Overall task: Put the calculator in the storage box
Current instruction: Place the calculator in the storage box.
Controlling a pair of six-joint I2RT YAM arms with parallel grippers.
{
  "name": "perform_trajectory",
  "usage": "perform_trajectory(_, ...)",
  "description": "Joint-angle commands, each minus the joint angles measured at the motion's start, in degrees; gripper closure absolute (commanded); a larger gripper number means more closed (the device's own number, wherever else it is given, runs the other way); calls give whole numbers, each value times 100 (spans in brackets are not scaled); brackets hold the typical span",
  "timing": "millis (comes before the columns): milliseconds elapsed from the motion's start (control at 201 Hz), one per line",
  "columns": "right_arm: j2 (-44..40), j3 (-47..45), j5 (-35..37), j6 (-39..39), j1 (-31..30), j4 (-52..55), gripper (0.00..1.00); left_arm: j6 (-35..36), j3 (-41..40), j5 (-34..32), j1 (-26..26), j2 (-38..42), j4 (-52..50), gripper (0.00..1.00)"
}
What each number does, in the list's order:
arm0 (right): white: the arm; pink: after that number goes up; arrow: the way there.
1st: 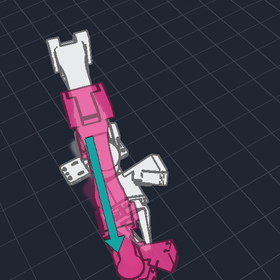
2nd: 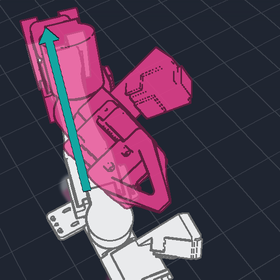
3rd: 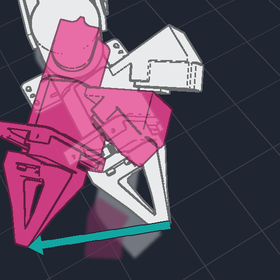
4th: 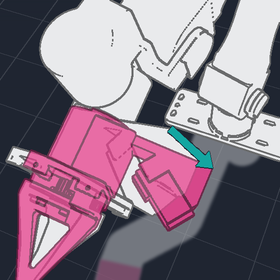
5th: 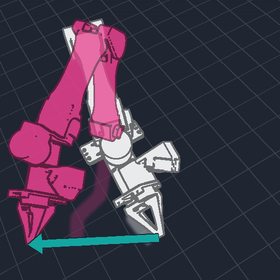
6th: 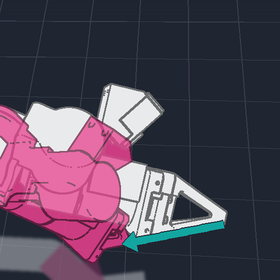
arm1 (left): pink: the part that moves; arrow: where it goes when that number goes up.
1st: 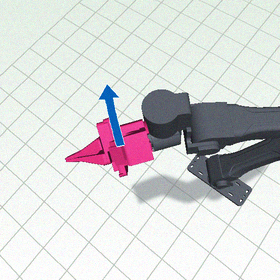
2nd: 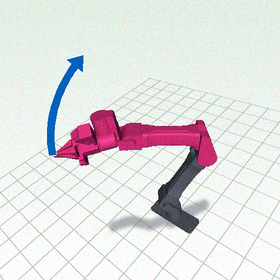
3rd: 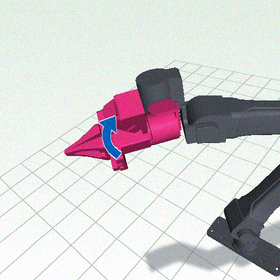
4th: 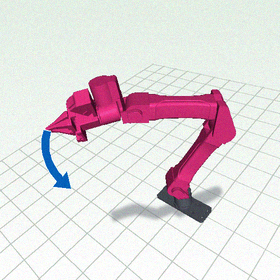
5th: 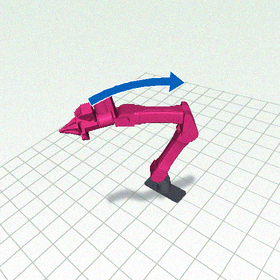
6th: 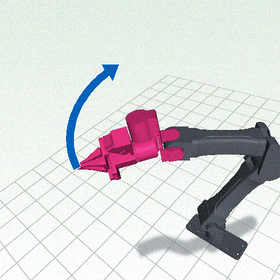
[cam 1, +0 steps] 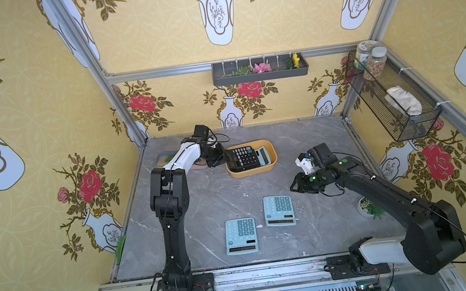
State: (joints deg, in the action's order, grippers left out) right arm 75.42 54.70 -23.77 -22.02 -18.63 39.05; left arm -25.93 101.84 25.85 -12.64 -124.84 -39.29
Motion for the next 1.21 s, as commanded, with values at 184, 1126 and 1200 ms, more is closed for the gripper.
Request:
perform_trajectory(184, -27, -9, 32, 40, -6, -103, 60, 71, -40, 32, 34, -45, 39, 77)
perform_trajectory(1126, -3241, -2332, 363, -4896, -1114, -1145, 41, -360, -2392, -160, 69, 3106, 1083, 19)
perform_trajectory(1200, -3451, -2495, 667, -5444, -1603, -1299, 40, -418, -2858, -272, 55, 3562, 1094, 19)
